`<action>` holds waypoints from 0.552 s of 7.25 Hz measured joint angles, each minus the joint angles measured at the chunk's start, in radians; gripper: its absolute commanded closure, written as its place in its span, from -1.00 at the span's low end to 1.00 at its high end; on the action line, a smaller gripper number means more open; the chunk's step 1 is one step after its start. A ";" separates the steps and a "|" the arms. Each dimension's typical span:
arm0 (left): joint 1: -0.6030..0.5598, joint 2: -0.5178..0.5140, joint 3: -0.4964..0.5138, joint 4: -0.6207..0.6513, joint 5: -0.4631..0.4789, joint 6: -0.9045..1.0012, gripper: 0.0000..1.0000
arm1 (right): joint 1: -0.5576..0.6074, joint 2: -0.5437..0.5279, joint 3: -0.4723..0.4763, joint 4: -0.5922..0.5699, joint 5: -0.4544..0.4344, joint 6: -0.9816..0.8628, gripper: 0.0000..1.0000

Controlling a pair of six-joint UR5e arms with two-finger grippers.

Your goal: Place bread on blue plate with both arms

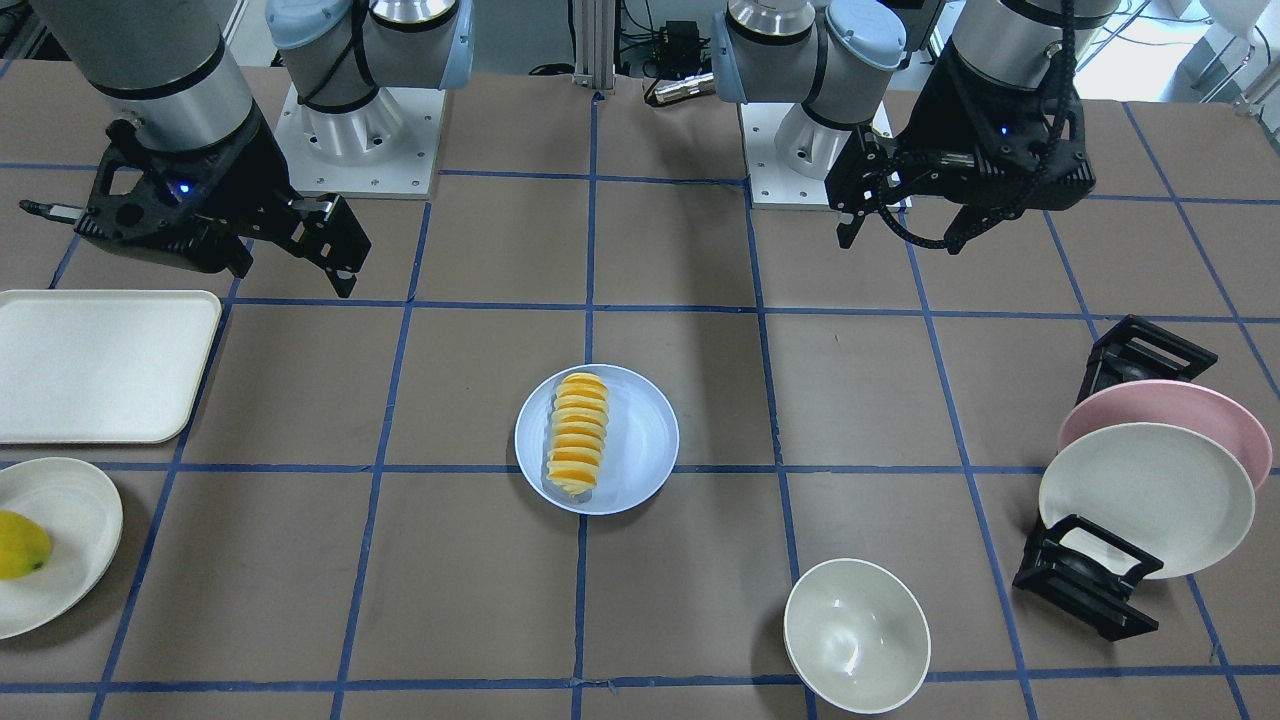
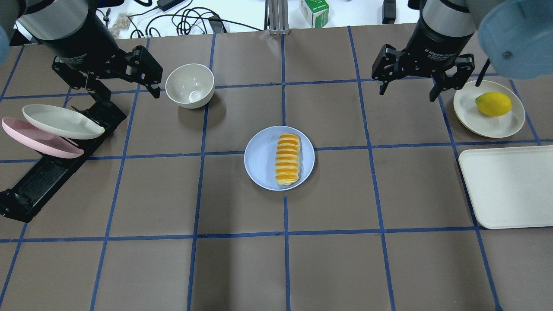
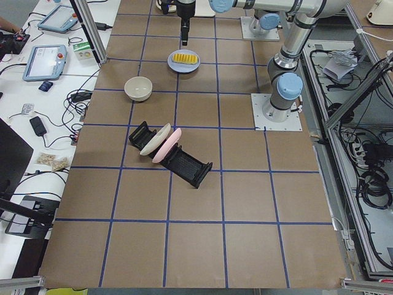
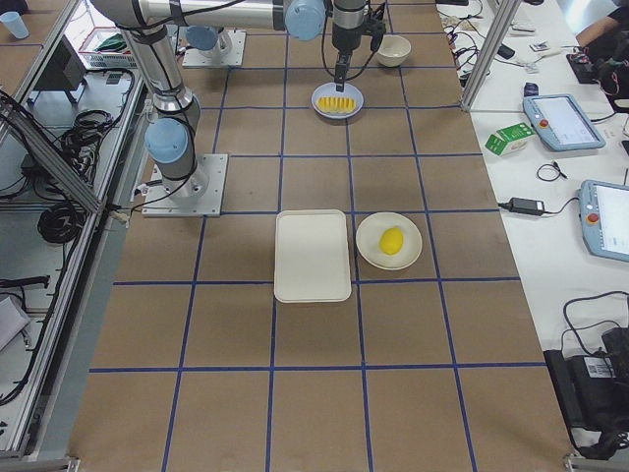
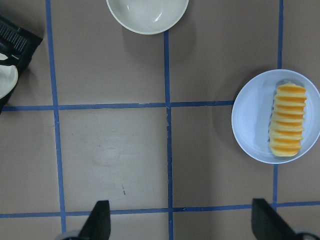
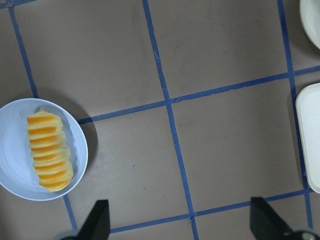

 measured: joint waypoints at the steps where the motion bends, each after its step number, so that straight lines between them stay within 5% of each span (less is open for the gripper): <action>1: 0.000 -0.002 -0.001 -0.002 0.001 0.000 -1.00 | 0.000 -0.005 -0.002 -0.001 0.001 -0.004 -1.00; 4: 0.000 -0.019 -0.001 0.007 0.030 -0.011 -1.00 | 0.002 -0.015 0.002 -0.001 0.001 -0.007 -1.00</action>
